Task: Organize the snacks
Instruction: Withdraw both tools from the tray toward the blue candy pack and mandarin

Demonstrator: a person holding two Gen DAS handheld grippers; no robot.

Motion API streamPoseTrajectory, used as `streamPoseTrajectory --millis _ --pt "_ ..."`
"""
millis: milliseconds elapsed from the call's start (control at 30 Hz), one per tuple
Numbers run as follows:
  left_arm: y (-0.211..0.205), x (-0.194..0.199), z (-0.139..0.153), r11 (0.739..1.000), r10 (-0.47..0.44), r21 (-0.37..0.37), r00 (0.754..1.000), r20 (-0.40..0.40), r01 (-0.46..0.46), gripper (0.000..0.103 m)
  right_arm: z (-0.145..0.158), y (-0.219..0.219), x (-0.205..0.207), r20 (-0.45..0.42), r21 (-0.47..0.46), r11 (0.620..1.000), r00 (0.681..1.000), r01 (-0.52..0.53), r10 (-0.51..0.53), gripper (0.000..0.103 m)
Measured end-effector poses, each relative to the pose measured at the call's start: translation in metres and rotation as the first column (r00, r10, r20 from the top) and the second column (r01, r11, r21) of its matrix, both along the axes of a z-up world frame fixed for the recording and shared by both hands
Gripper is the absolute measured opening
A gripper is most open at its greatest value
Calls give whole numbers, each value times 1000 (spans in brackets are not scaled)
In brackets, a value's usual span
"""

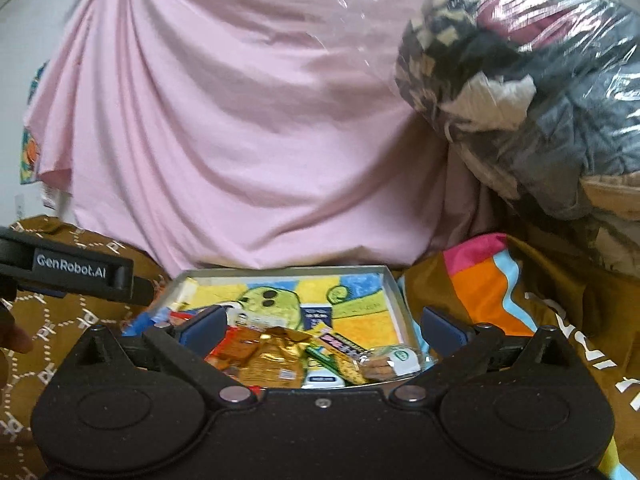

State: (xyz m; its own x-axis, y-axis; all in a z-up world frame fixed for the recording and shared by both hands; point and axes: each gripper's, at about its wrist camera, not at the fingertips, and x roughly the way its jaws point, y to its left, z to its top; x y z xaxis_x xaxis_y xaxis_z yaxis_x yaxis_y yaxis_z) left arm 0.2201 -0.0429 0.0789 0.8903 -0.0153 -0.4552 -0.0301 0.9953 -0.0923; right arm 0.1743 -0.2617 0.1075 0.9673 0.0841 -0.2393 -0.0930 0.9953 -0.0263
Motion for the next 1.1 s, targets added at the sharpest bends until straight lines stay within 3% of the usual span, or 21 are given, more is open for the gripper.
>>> streamPoseTrajectory --millis 500,667,867,1100 --pt "58 -71 -8 998 23 57 999 -24 -22 103 -1 40 -67 -35 33 998 998 -48 50 102" --pt "77 -88 -19 996 35 87 997 -65 -29 103 -10 54 -81 -81 17 997 994 -71 72 102" --pt "93 -100 -39 997 57 65 991 -117 -50 103 -20 66 -91 -122 -18 996 989 -90 88 102" --pt "103 -104 -65 996 87 55 970 -228 -76 103 -37 77 -92 -214 -36 991 969 -131 120 102"
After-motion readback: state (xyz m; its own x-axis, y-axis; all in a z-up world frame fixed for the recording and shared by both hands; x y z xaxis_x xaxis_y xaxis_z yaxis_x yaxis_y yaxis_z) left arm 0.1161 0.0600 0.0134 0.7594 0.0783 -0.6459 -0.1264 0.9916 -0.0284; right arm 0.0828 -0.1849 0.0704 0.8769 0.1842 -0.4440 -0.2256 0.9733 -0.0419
